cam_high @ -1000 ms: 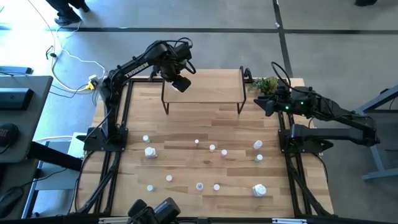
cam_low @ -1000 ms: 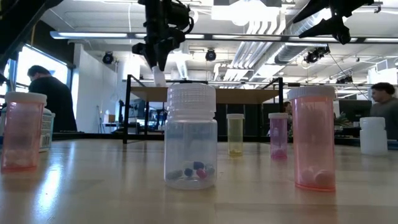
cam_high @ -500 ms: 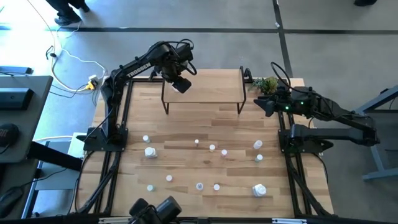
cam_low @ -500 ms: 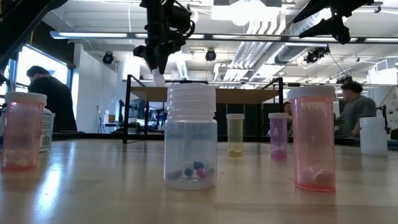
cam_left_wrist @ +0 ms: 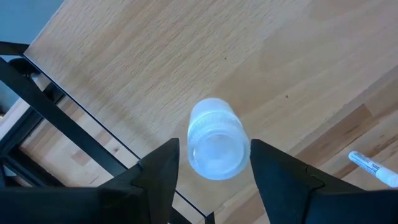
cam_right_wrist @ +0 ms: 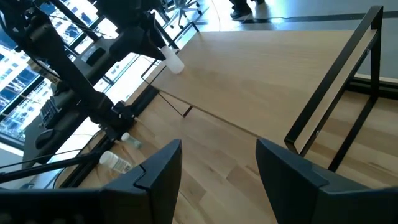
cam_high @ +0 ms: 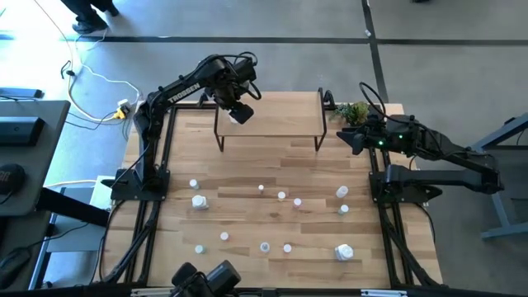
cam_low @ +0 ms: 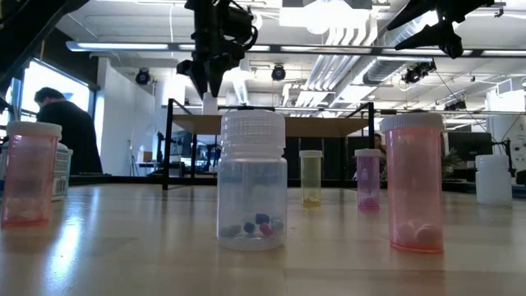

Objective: Pick and place medicine bottles onto shelf by color
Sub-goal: Put the top left transparent pill bottle on the shelf, then put the top transparent pill bottle on the shelf

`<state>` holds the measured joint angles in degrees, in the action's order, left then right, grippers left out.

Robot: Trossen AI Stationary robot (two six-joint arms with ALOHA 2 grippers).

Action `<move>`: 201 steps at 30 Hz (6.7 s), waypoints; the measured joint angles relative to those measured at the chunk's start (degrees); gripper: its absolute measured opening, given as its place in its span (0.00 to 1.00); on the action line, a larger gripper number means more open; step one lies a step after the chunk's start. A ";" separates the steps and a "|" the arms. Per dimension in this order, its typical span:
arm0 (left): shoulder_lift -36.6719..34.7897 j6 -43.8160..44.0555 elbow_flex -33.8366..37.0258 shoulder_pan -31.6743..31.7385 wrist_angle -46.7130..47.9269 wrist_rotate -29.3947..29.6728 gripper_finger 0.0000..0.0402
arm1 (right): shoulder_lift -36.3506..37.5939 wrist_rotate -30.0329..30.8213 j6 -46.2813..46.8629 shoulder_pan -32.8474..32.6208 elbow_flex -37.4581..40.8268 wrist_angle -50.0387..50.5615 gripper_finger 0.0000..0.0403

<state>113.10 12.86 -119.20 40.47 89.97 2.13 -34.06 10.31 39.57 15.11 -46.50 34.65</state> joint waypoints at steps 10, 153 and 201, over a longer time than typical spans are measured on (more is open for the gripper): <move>-0.39 -0.61 0.00 0.00 -0.32 -0.45 0.49 | 0.01 0.02 -0.20 -0.01 0.00 0.00 0.49; -39.47 3.43 42.53 -35.87 -55.47 -8.80 0.49 | -38.52 -13.51 39.01 -21.11 0.13 30.04 0.49; -39.47 3.39 42.53 -27.76 -55.28 -8.60 0.49 | -46.86 -12.58 25.89 -19.14 -24.34 29.43 0.29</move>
<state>73.63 16.25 -76.66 12.71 34.70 -6.47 -80.93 -2.27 65.46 -4.03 -70.84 64.09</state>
